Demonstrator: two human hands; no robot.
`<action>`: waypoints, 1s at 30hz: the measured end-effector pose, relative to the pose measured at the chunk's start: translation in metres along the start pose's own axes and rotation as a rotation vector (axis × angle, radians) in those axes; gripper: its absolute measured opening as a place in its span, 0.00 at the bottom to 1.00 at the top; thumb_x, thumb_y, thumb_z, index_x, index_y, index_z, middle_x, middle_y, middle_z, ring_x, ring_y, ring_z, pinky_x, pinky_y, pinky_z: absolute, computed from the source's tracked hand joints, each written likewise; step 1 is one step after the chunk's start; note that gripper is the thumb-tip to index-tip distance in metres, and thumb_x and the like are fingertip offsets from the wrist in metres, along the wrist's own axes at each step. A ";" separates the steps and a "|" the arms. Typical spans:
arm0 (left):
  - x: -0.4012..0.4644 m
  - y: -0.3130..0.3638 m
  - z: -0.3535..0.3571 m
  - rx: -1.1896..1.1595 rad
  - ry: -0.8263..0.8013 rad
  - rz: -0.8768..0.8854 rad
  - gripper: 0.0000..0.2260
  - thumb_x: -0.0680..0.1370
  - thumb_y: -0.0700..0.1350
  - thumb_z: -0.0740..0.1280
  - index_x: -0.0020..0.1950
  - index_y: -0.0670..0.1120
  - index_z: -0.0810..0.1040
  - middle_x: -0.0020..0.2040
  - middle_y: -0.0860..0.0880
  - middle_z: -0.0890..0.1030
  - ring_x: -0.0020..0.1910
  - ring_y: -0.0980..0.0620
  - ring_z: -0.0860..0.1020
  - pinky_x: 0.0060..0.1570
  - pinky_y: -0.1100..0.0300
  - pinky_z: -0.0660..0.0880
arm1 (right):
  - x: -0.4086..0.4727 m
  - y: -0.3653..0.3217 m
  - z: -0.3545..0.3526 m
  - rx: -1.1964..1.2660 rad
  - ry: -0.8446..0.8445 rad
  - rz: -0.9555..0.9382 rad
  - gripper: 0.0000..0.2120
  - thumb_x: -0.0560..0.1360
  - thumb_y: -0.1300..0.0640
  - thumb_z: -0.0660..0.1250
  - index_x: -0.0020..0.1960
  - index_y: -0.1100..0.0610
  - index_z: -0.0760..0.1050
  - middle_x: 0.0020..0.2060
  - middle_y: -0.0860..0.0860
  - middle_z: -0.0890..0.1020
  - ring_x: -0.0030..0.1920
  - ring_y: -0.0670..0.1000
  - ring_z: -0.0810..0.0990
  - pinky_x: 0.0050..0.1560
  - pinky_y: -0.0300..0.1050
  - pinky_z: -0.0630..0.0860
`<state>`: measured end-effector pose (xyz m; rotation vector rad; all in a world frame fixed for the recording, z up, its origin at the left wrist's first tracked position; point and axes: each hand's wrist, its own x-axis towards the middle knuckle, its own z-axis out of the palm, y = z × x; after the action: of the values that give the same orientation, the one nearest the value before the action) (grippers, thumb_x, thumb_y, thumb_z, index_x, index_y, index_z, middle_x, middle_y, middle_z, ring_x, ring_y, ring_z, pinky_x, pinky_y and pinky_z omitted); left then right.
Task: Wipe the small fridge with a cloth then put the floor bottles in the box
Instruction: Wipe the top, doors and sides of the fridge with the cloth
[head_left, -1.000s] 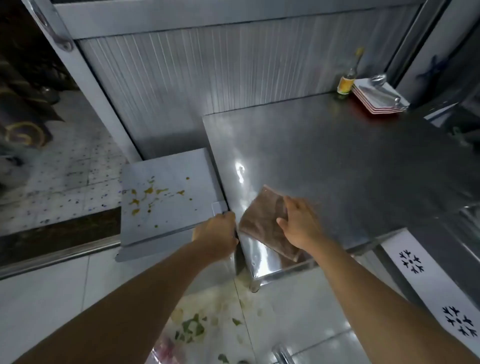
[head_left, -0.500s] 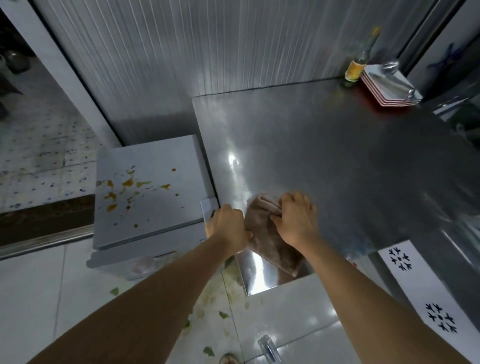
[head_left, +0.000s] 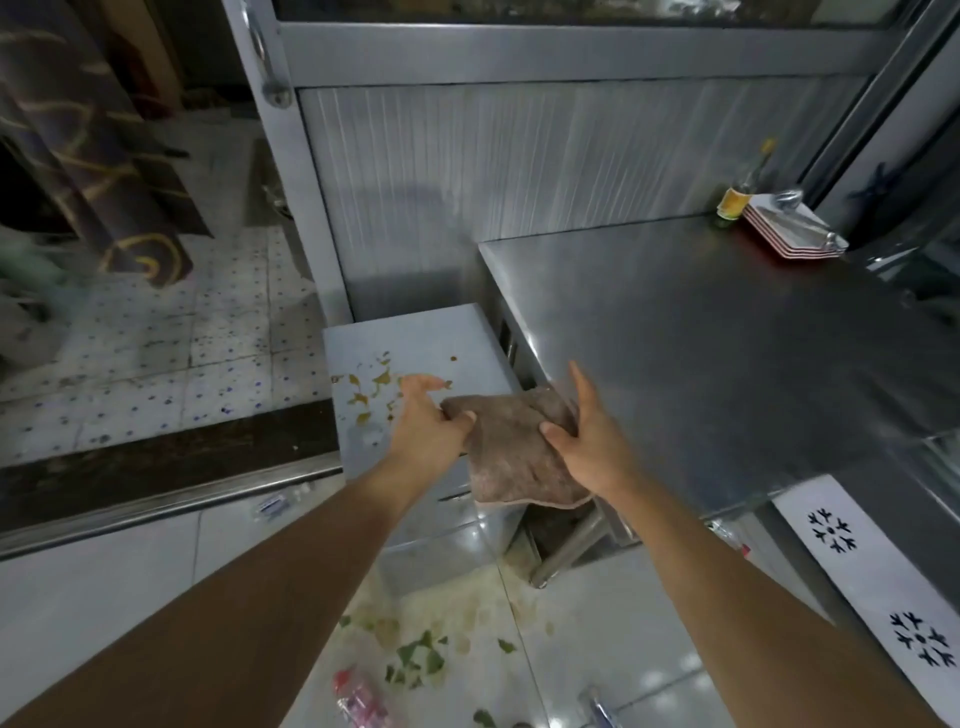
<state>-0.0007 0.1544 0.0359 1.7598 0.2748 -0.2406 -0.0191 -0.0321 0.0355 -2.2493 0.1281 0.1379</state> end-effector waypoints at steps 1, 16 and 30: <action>-0.007 -0.001 -0.014 -0.111 -0.047 0.005 0.21 0.75 0.34 0.67 0.59 0.49 0.61 0.52 0.40 0.78 0.46 0.46 0.80 0.46 0.52 0.80 | -0.007 -0.011 0.009 0.022 0.003 -0.028 0.34 0.78 0.57 0.64 0.77 0.45 0.50 0.70 0.49 0.69 0.68 0.51 0.70 0.64 0.40 0.64; 0.027 -0.042 -0.044 0.866 -0.255 0.184 0.28 0.72 0.42 0.69 0.71 0.47 0.66 0.66 0.44 0.72 0.64 0.44 0.72 0.62 0.53 0.71 | 0.000 -0.013 0.059 -0.431 -0.166 0.007 0.38 0.77 0.62 0.64 0.78 0.48 0.46 0.72 0.52 0.56 0.58 0.52 0.76 0.57 0.42 0.75; 0.159 -0.087 -0.016 0.853 -0.274 0.144 0.30 0.73 0.39 0.69 0.72 0.47 0.64 0.71 0.46 0.65 0.67 0.48 0.68 0.66 0.57 0.66 | 0.126 0.056 0.125 -0.649 -0.035 -0.027 0.30 0.78 0.46 0.60 0.75 0.51 0.53 0.76 0.56 0.51 0.75 0.58 0.52 0.71 0.55 0.64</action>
<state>0.1229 0.1955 -0.0904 2.5356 -0.1930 -0.5435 0.0908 0.0242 -0.1045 -2.8917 0.0334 0.2294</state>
